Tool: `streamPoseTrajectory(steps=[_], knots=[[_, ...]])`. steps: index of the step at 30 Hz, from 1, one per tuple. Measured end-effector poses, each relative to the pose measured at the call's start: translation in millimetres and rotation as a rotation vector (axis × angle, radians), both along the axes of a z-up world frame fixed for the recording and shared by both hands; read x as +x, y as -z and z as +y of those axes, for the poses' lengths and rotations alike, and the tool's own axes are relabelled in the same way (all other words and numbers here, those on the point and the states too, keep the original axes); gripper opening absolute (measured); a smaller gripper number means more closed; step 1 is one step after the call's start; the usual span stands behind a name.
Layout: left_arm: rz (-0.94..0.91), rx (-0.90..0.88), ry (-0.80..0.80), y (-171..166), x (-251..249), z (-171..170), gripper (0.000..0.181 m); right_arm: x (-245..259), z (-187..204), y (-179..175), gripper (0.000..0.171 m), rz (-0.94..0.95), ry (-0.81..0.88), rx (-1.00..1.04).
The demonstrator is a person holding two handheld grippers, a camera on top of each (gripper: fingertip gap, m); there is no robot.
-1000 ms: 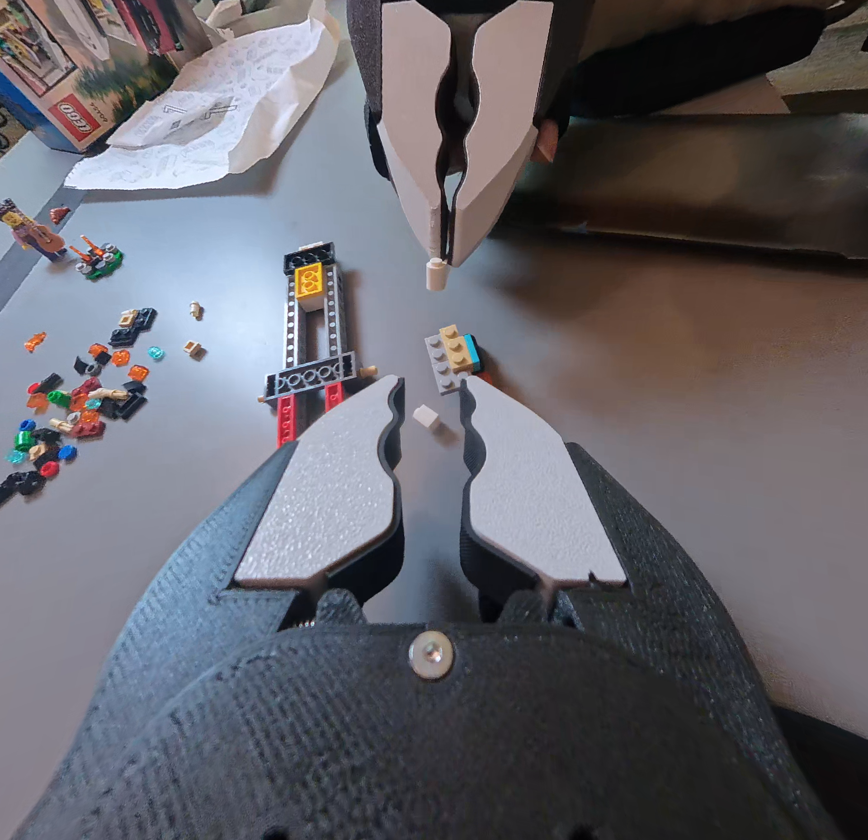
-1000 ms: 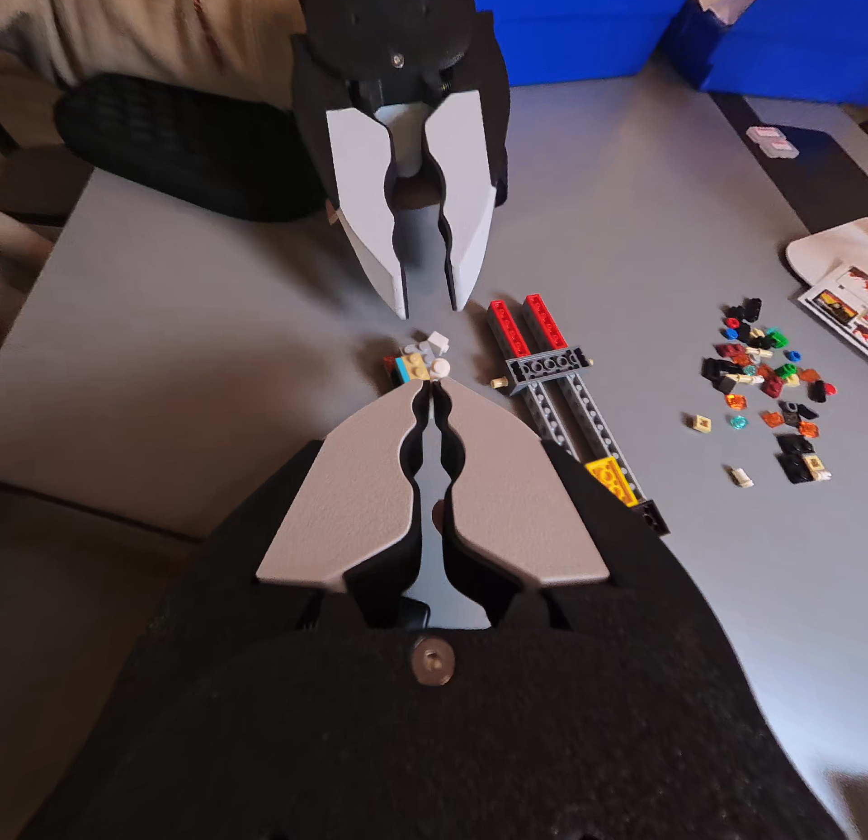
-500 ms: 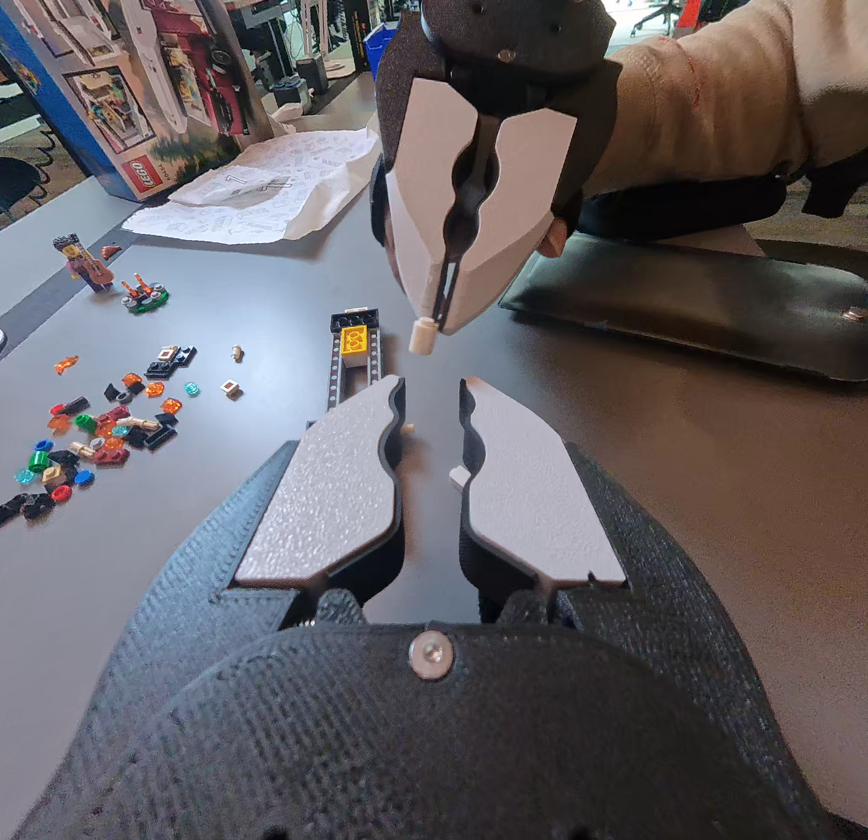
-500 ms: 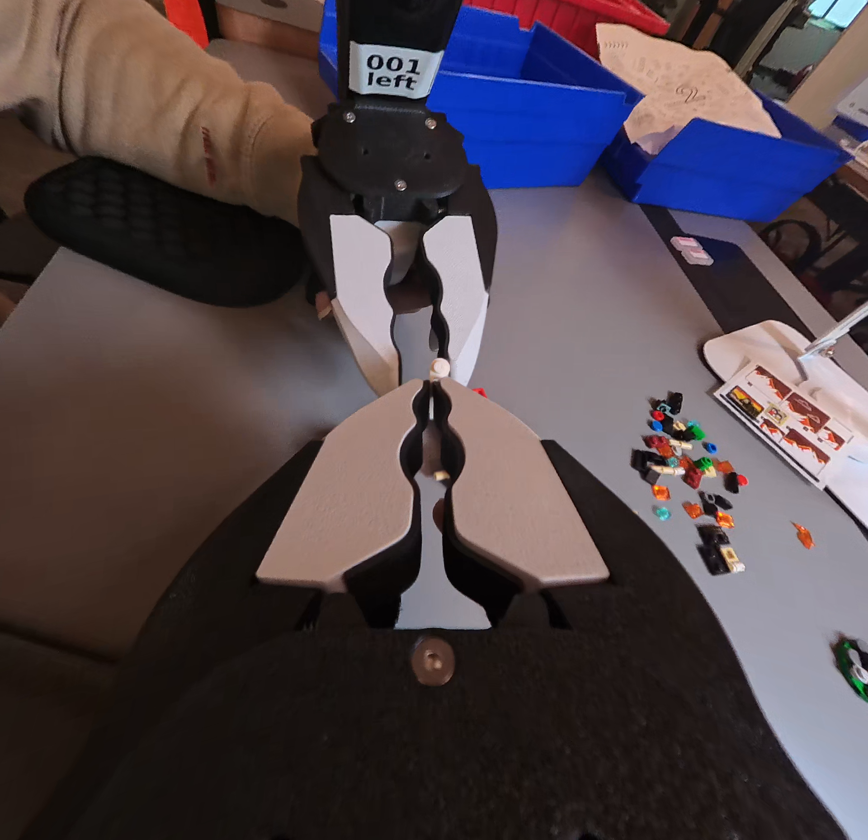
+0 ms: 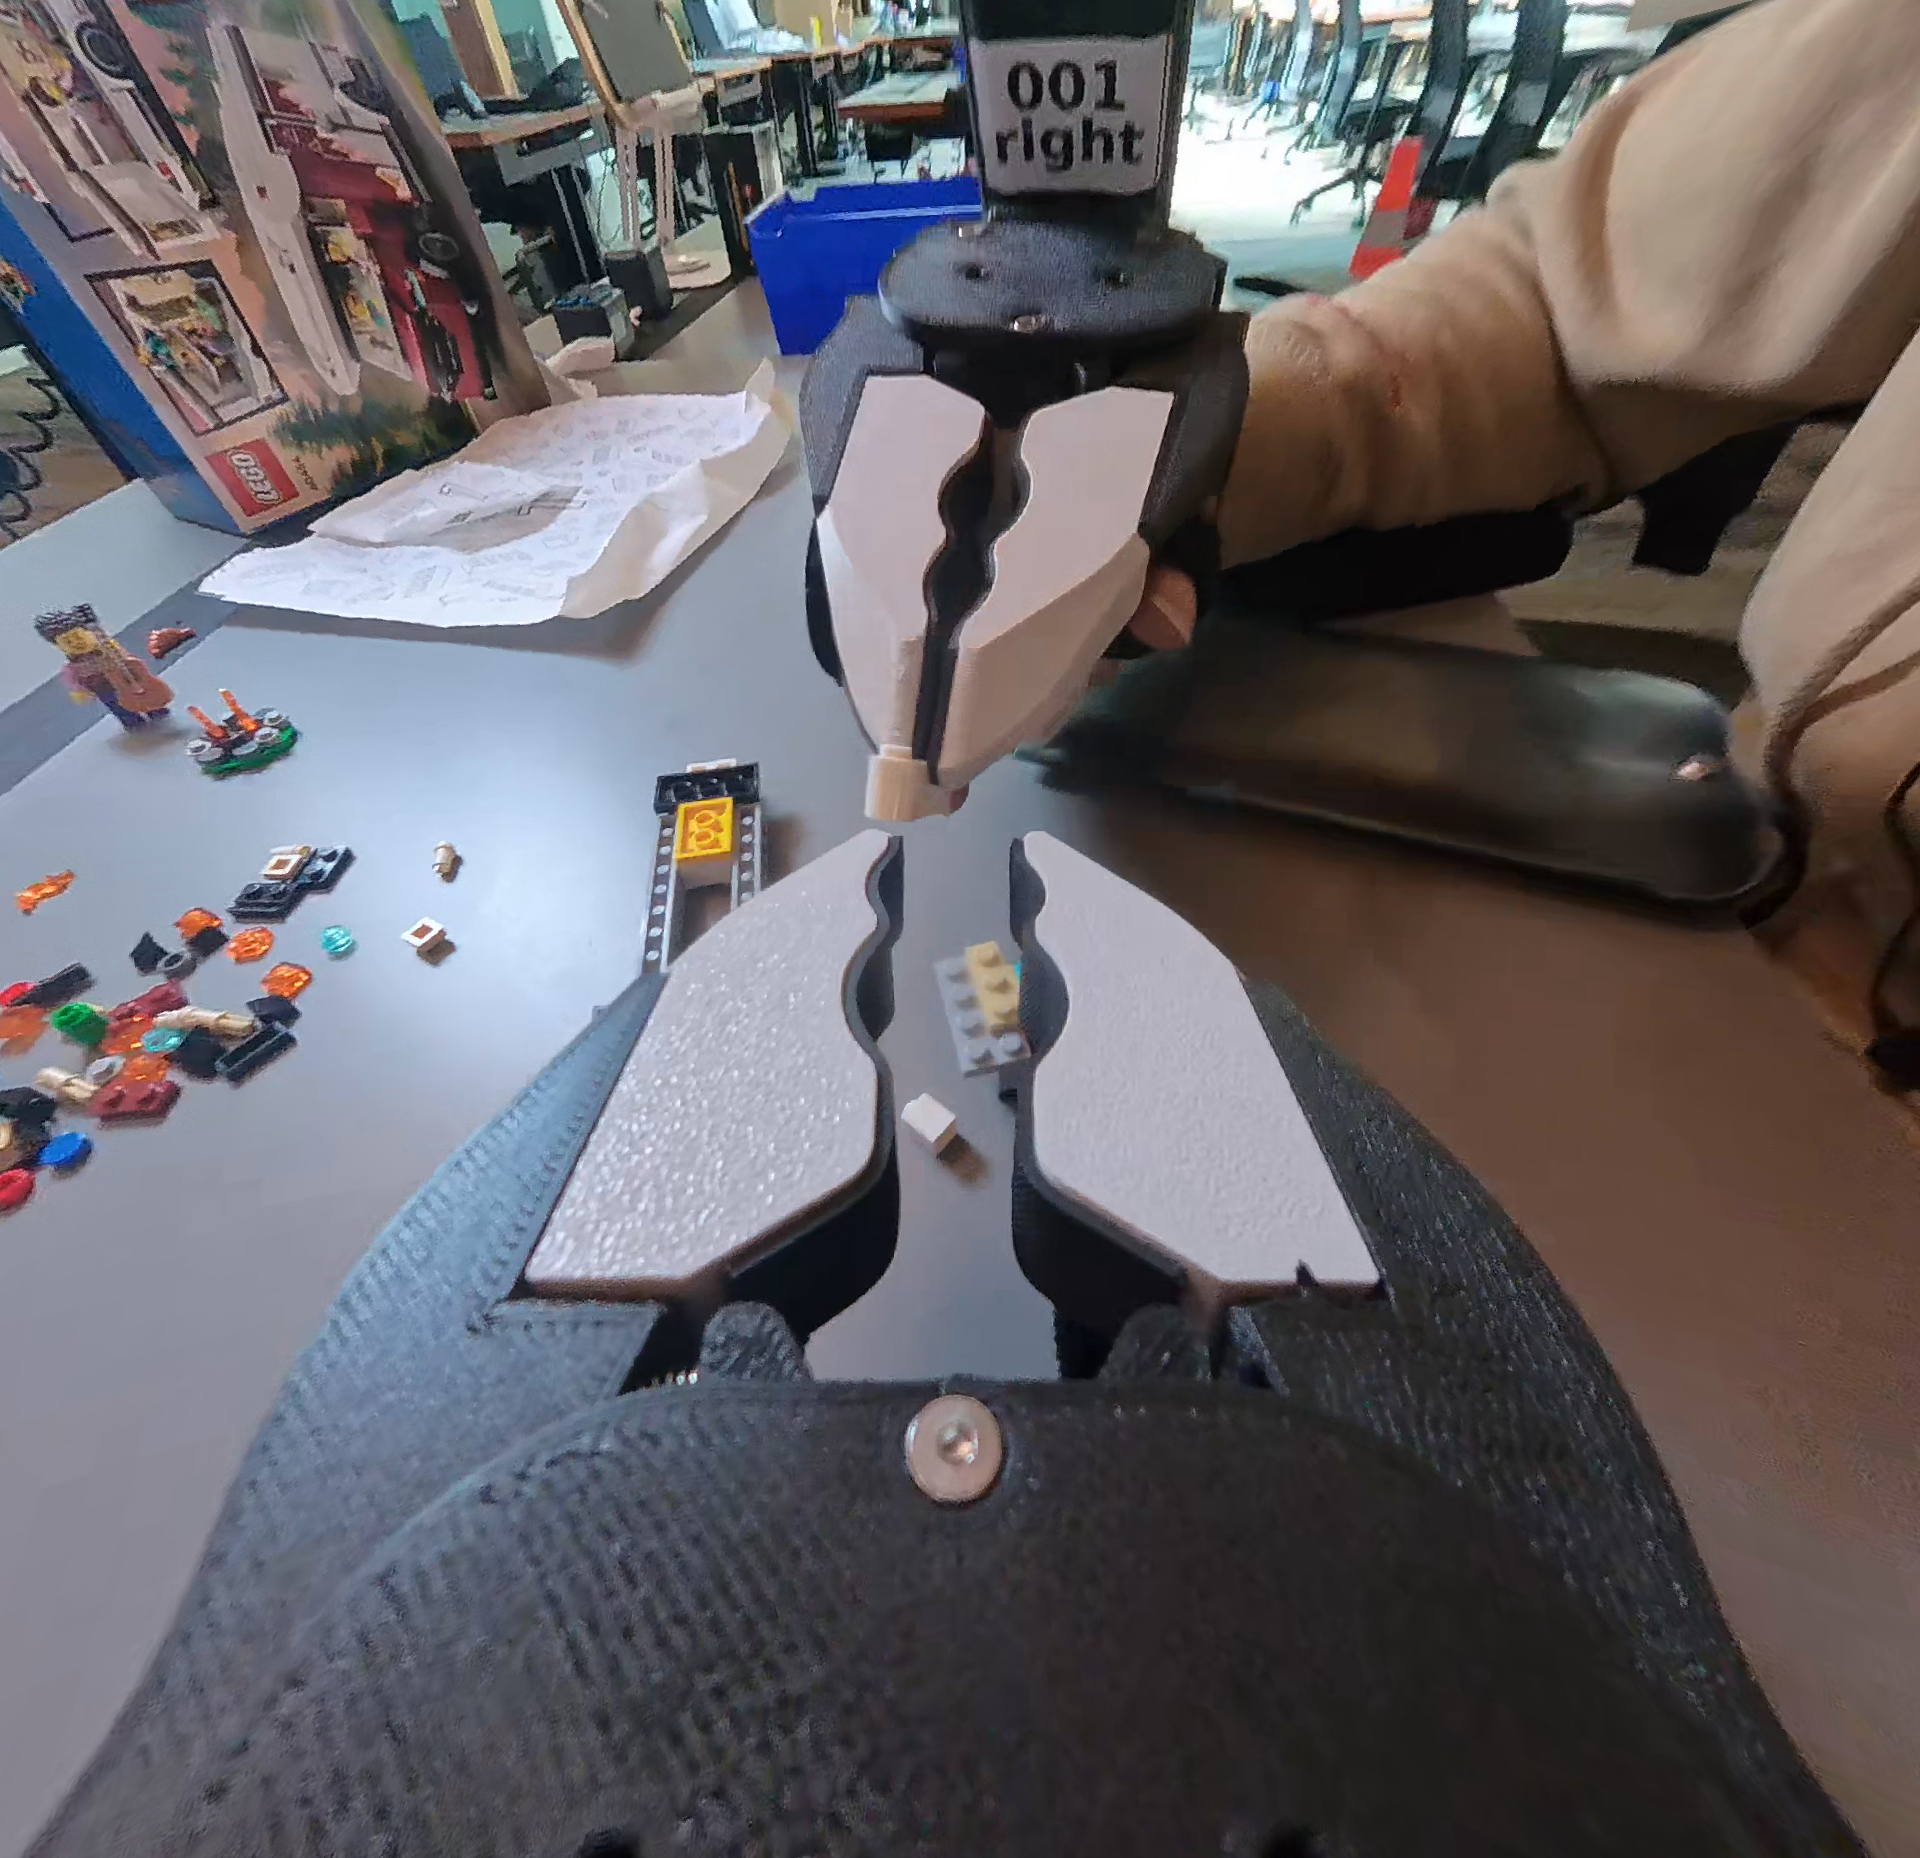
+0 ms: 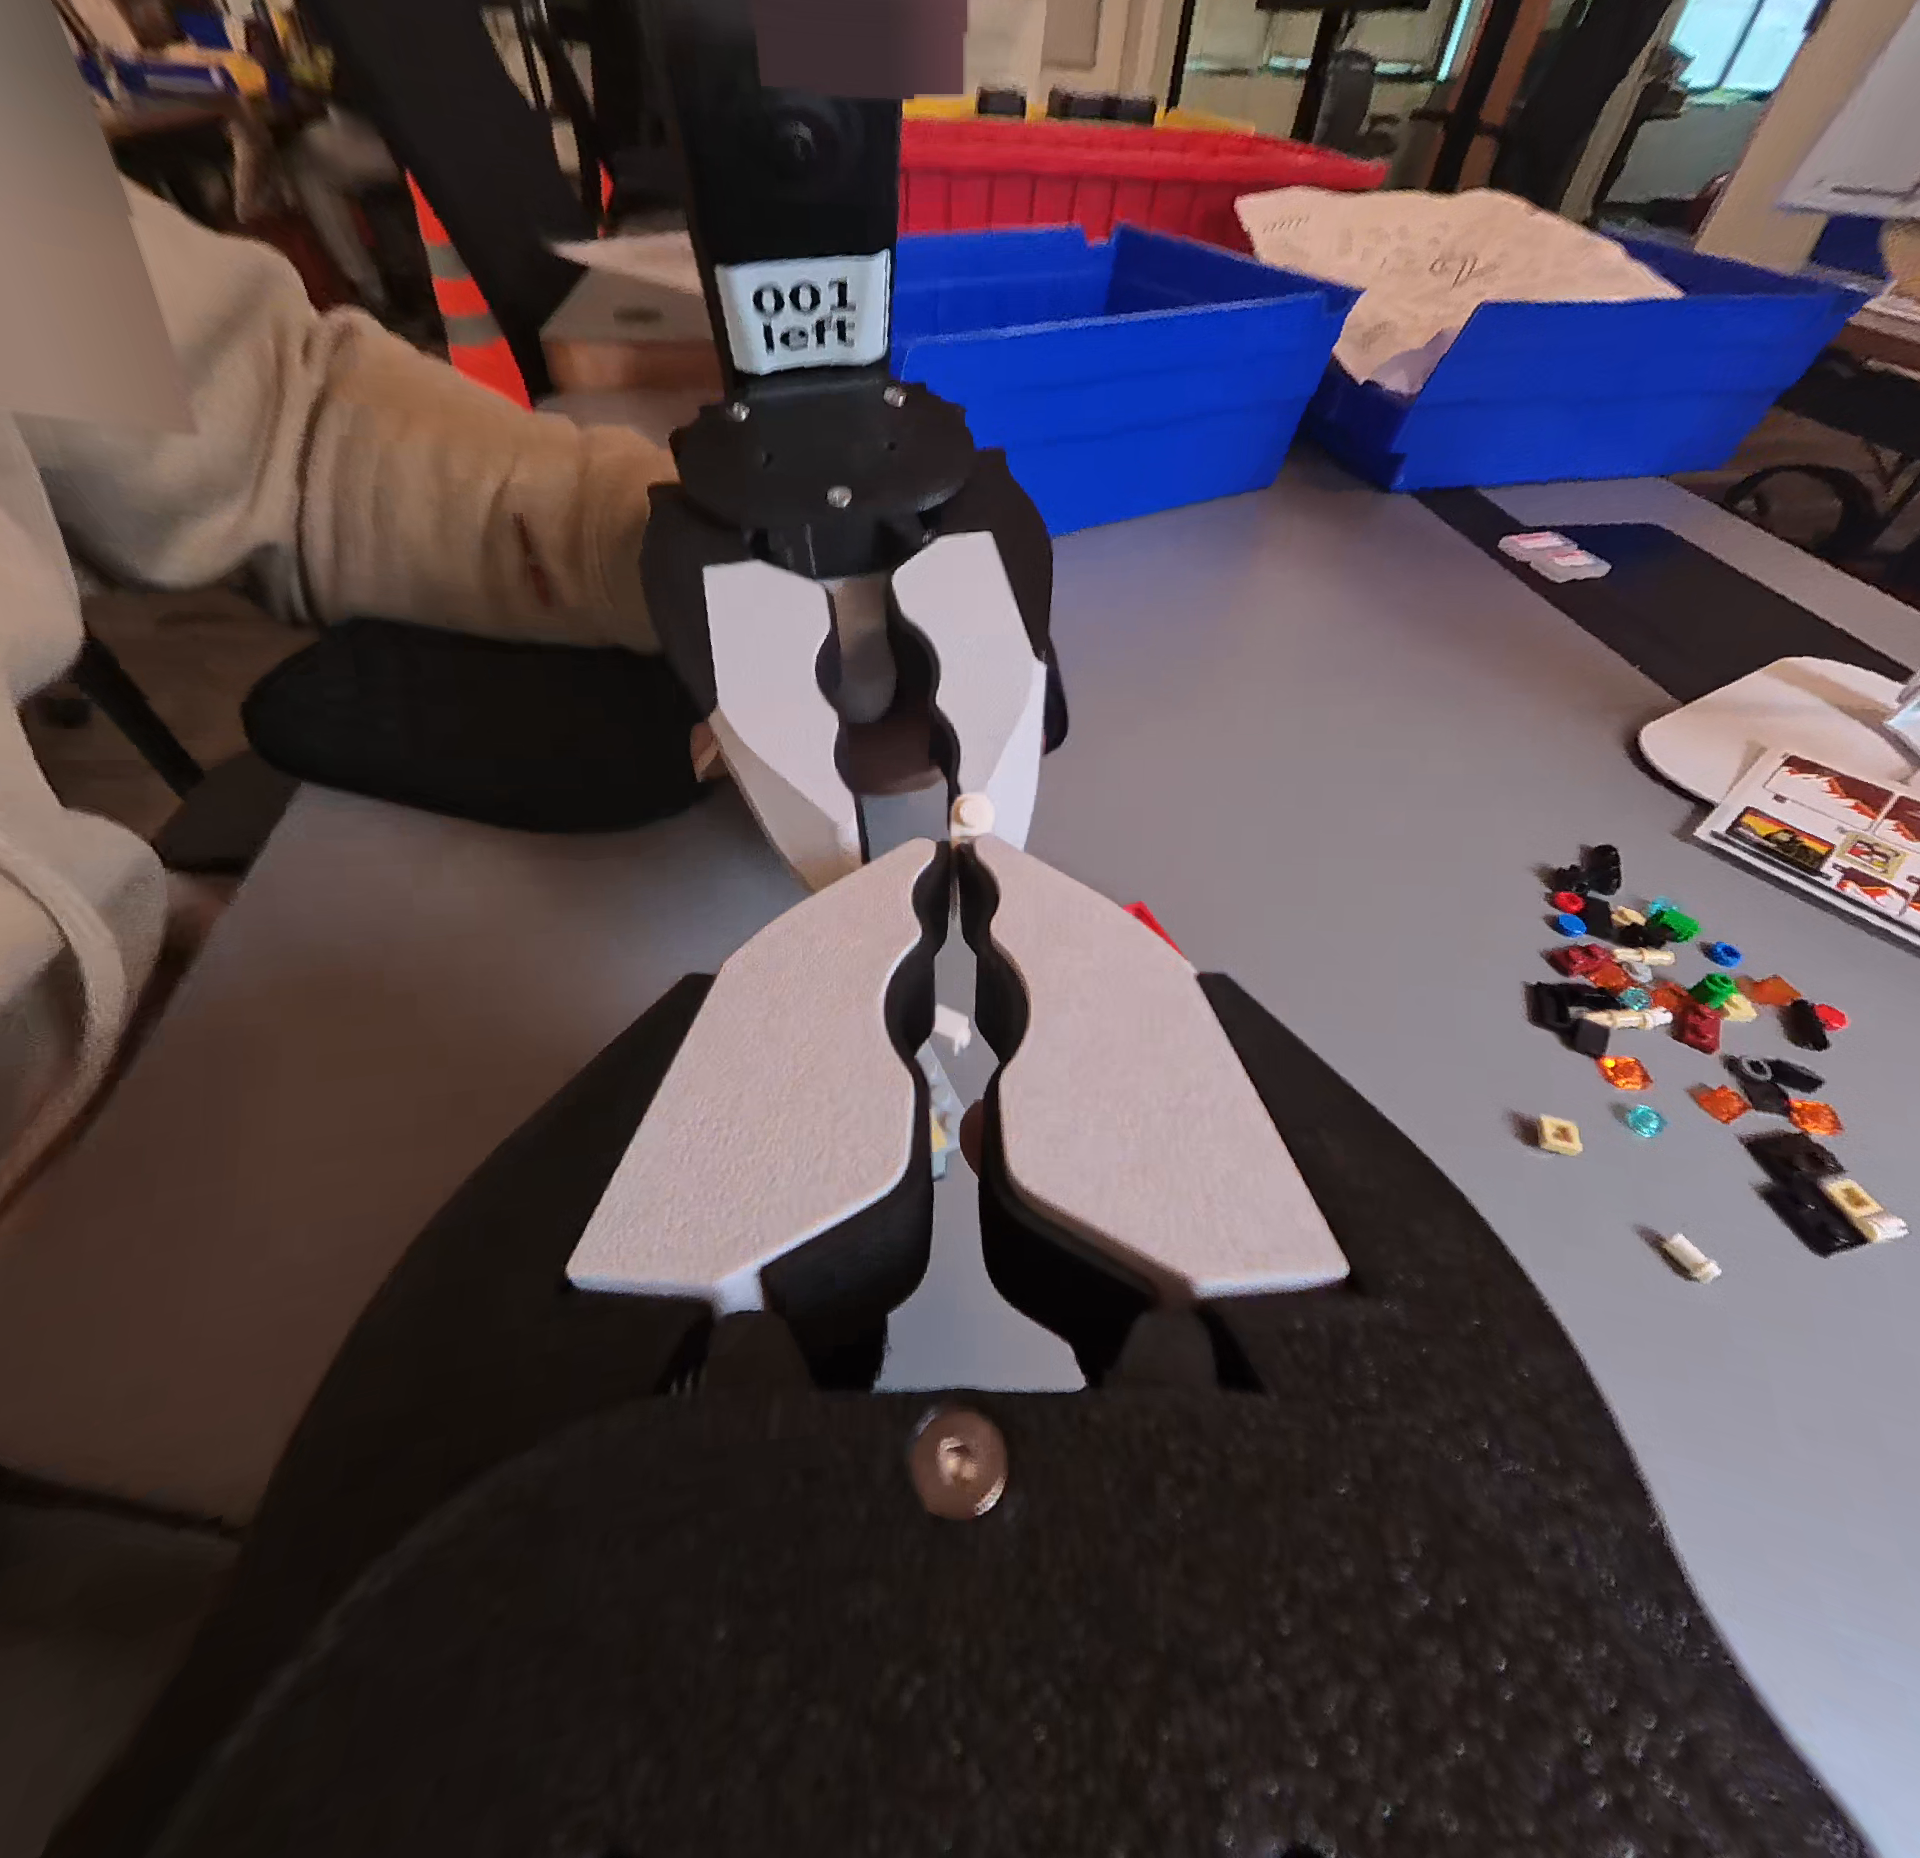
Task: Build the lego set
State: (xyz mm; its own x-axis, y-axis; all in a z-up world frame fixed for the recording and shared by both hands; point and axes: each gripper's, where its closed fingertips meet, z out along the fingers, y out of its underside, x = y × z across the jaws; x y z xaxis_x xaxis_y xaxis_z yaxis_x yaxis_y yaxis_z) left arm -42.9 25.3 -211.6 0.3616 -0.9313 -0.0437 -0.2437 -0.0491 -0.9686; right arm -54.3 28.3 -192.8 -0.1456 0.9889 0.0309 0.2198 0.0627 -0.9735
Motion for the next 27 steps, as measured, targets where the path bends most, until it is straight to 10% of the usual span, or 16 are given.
streamPoseTrajectory(steps=[16, 27], knots=[[-0.264, -0.01, -0.066, -48, 2, -2, 0.004, -4, -5, -45, 0.001, 0.308, -0.056, -0.457], [-0.242, -0.052, -0.048, -43, -1, -2, 0.001, -3, -5, -39, 0.002, 0.279, -0.054, -0.419]])
